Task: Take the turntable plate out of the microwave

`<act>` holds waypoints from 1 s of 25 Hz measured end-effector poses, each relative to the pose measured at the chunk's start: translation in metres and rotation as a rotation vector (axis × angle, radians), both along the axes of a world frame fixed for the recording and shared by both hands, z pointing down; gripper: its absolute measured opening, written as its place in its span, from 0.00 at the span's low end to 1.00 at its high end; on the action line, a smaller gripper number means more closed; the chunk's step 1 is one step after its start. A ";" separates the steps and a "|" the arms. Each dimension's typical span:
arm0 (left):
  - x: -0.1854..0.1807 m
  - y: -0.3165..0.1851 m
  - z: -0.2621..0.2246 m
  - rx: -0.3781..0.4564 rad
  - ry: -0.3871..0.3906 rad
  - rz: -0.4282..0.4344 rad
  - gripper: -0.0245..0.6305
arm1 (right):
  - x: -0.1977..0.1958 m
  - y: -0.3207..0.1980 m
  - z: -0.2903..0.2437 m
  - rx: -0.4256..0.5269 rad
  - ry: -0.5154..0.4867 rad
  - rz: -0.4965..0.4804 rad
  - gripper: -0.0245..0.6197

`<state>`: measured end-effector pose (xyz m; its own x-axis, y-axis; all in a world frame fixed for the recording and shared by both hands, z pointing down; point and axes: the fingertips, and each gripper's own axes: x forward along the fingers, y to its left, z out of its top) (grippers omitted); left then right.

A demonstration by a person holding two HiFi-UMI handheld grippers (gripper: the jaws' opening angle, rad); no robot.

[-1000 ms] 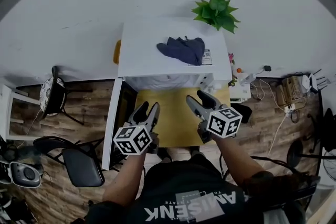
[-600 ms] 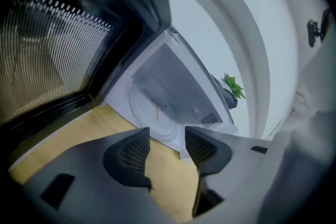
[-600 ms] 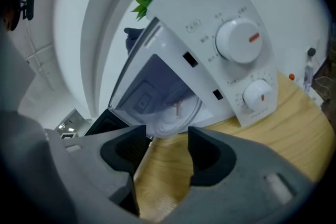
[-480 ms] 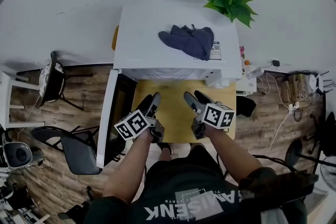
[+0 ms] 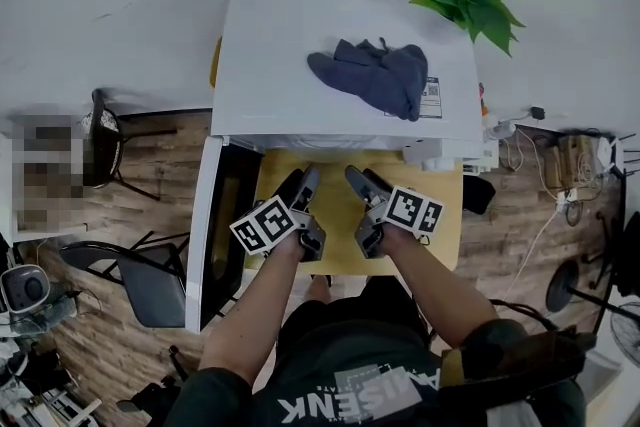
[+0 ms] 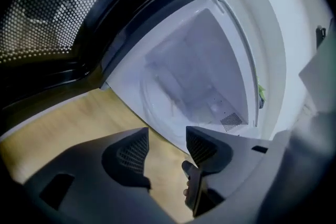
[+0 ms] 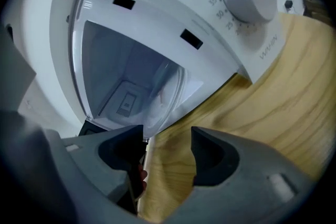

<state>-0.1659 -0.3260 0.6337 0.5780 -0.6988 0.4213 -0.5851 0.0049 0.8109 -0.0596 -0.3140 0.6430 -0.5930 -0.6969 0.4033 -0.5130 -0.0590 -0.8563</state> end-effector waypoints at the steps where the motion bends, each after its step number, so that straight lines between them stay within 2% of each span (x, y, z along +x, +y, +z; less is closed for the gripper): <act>1: 0.000 -0.004 0.002 -0.008 0.012 -0.011 0.35 | -0.002 -0.004 0.001 -0.001 -0.009 0.004 0.46; 4: 0.000 -0.018 0.009 -0.031 0.051 -0.039 0.35 | -0.008 -0.018 0.004 -0.009 -0.032 0.028 0.48; 9: 0.000 -0.032 0.017 -0.056 0.083 -0.079 0.35 | -0.016 -0.032 0.009 -0.074 -0.121 0.099 0.48; 17: 0.000 -0.046 0.033 -0.107 0.102 -0.096 0.35 | -0.013 -0.050 0.020 -0.121 -0.194 0.179 0.48; 21: 0.000 -0.055 0.036 -0.099 0.117 -0.120 0.35 | -0.007 -0.062 0.024 -0.118 -0.207 0.224 0.48; 25: 0.000 -0.057 0.037 -0.099 0.142 -0.151 0.35 | -0.013 -0.065 0.029 -0.150 -0.239 0.221 0.48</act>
<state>-0.1663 -0.3828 0.6712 0.5283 -0.7413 0.4139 -0.4515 0.1676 0.8764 -0.0725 -0.3785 0.6717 -0.5245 -0.7627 0.3784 -0.2597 -0.2799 -0.9242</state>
